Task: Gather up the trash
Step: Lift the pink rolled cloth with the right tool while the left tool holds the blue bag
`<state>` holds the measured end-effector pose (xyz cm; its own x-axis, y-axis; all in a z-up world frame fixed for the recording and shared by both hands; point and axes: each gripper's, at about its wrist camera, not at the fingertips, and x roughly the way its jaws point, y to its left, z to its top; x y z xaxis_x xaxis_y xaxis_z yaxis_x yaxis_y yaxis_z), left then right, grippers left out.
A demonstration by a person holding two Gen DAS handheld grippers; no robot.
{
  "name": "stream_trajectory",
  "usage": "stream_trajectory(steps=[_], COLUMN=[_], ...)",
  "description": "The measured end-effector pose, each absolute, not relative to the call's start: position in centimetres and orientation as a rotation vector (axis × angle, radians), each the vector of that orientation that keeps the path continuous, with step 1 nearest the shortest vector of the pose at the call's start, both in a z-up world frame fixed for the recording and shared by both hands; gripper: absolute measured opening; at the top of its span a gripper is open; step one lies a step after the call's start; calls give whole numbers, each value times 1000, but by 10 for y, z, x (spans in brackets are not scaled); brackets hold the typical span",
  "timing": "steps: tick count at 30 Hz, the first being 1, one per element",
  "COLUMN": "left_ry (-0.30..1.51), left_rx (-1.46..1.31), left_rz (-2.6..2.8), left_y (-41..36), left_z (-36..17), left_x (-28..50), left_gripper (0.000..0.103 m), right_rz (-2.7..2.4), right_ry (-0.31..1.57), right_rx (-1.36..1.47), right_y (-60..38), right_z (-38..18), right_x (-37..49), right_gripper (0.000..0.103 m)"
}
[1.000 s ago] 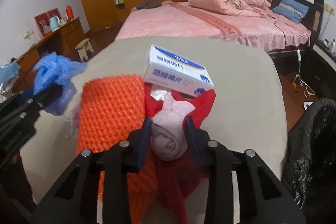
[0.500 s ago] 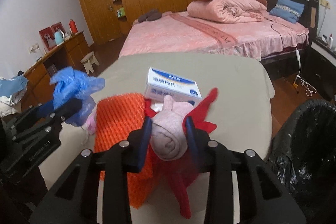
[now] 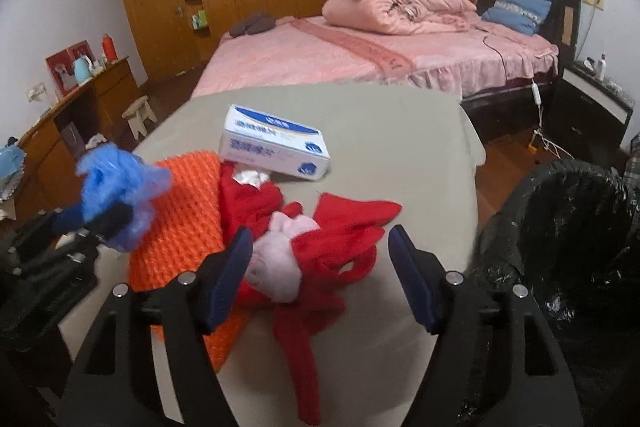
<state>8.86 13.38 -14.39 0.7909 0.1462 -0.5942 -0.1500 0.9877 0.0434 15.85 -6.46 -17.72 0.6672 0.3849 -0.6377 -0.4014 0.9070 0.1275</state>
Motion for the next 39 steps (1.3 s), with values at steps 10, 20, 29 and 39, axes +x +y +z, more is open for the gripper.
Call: stream_trajectory(steps=[10,20,29,39], left_ry=[644,639,583,572], left_rx=[-18,-22,-13,-2], left_rz=[184,182,151,102], left_y=[149,151,138,117], left_z=[-149,-147,-122,-112], left_x=[84,83,79,78], left_gripper=[44,44,44,44], right_rz=[515,529,577,596], right_ry=[803,840,678,706], right_rx=[-106,-87,10,92], right_y=[-29,-37,-65,-87], right_z=[-203,-209,-137,-138], right_x=[170,169,152,161], right_gripper=[42,30,30,30])
